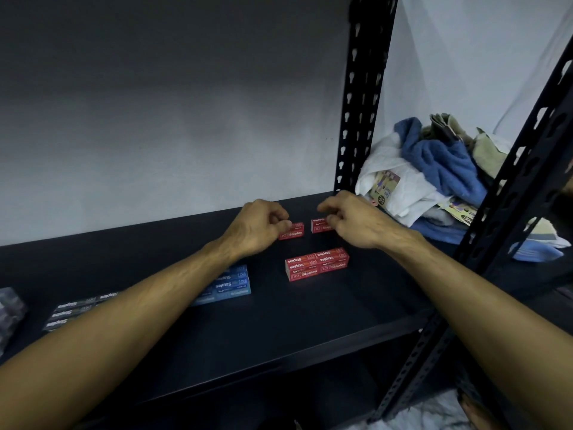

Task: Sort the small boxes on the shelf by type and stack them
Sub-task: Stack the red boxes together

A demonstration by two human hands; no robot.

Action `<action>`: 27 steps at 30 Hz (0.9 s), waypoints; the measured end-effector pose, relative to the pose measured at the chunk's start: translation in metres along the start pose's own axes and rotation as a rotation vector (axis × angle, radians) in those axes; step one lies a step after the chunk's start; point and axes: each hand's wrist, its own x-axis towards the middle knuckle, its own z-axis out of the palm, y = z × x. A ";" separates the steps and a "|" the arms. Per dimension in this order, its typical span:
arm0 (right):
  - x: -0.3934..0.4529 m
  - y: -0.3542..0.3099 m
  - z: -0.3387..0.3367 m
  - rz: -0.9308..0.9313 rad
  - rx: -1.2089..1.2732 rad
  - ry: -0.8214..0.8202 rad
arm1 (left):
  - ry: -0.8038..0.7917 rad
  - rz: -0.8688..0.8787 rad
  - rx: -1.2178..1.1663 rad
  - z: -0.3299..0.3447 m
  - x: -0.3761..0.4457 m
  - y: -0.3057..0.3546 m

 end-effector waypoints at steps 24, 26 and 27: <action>0.037 0.020 0.034 0.052 0.068 -0.149 | -0.154 -0.052 -0.135 0.022 0.028 -0.009; 0.037 0.020 0.034 0.049 0.066 -0.151 | -0.156 -0.052 -0.142 0.021 0.027 -0.009; 0.036 0.021 0.034 0.046 0.065 -0.154 | -0.157 -0.051 -0.143 0.021 0.027 -0.009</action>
